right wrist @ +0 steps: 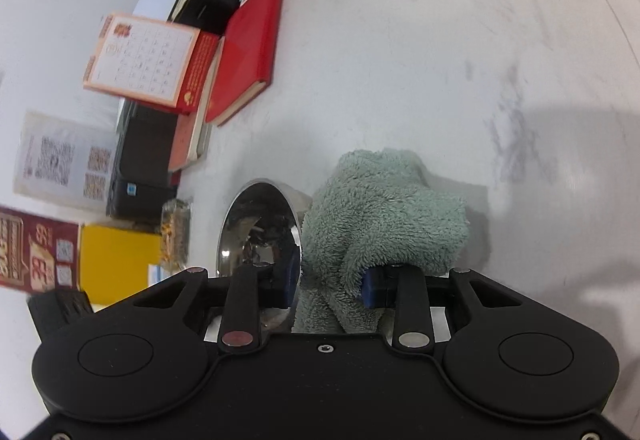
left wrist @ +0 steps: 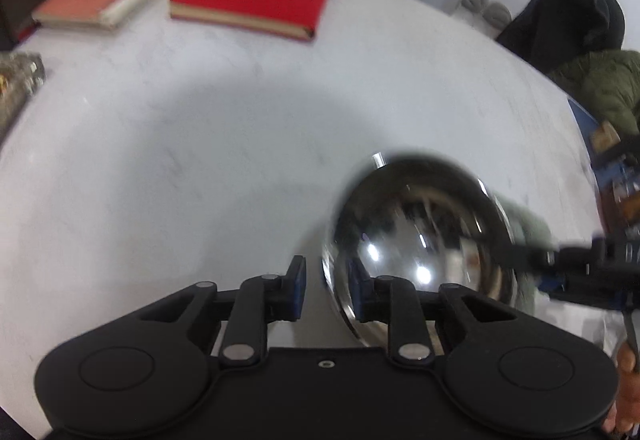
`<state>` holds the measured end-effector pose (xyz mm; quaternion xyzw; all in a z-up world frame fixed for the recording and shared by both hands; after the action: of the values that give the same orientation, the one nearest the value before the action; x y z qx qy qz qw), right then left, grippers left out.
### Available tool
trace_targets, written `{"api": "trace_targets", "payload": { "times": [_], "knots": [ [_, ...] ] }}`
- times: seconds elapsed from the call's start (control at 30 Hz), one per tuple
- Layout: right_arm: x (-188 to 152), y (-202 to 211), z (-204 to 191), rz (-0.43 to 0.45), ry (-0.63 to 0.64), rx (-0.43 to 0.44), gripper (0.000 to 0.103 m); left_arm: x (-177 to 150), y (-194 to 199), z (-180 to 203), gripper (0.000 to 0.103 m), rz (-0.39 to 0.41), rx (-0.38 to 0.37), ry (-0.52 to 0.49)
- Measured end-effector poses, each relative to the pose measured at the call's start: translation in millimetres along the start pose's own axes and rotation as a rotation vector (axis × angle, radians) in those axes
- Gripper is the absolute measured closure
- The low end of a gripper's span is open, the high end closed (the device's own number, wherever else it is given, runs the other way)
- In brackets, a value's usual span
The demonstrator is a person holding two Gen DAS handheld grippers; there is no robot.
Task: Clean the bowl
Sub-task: 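Press the towel against the bowl's outer side with the right tool while the left tool holds the rim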
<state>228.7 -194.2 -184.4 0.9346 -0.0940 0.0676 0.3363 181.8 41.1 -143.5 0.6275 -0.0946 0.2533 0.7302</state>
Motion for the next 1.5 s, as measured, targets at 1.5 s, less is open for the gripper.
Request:
{"api": "trace_targets", "payload": {
  "times": [1.5],
  "knots": [
    [31.8,-20.8,-19.5,-0.041,0.15,-0.076,0.072,-20.1,-7.2,29.0,0.084,-0.049,0.071,-0.078]
  ]
}}
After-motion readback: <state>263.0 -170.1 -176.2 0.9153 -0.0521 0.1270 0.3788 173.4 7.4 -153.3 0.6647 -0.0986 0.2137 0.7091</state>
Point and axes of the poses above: each gripper's, at about its wrist camera, not at the fingertips, and y roughly against the way its jaws point, z to its right, x to its top, the point moved 5 cm from there along -y, roughly the way its jaws point, and after that the axes turned 2 degrees about z, right-handed, at the moved point
